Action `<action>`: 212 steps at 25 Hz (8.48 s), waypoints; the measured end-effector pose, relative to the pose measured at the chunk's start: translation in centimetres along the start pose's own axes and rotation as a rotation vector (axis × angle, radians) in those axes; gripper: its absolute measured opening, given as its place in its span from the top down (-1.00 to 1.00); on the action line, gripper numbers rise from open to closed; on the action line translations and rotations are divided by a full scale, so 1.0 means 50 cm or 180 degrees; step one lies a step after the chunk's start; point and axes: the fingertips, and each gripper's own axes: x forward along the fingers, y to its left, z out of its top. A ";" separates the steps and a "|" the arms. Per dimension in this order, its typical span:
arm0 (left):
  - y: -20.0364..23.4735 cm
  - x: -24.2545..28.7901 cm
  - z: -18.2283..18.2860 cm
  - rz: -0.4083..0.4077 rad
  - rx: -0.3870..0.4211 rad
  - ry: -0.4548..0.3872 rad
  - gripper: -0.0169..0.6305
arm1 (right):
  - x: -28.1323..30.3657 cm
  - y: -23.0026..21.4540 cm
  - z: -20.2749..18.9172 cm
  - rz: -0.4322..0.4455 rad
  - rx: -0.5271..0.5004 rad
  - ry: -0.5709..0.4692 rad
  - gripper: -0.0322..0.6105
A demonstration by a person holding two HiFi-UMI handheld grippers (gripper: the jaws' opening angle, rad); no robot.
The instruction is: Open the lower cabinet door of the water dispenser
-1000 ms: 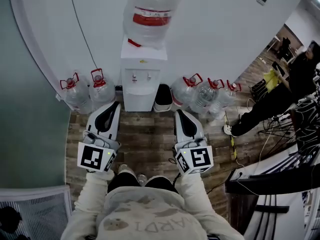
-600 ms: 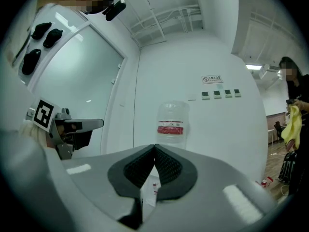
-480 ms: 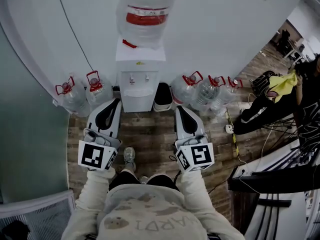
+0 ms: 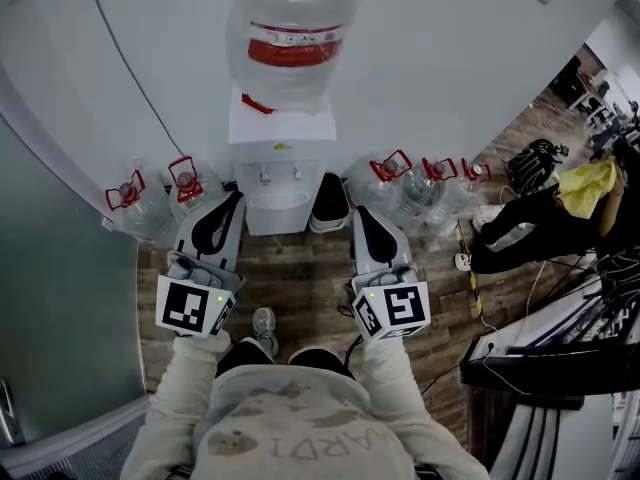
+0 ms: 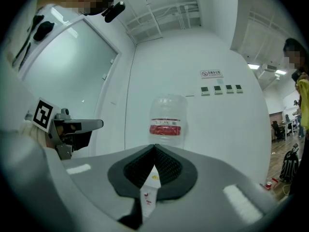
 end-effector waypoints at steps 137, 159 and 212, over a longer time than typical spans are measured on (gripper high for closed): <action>0.042 0.044 -1.389 -0.0423 -0.0066 0.0348 0.94 | 0.476 -0.238 -1.552 0.0527 0.0489 0.1124 -0.11; 0.030 0.028 -1.383 -0.0324 0.0011 0.0448 0.94 | 0.445 -0.228 -1.546 0.0330 0.0527 0.1152 -0.07; -0.023 0.057 -1.313 -0.0432 -0.0178 0.0854 0.94 | 0.219 -0.135 -1.411 -0.0091 0.0485 0.0793 0.87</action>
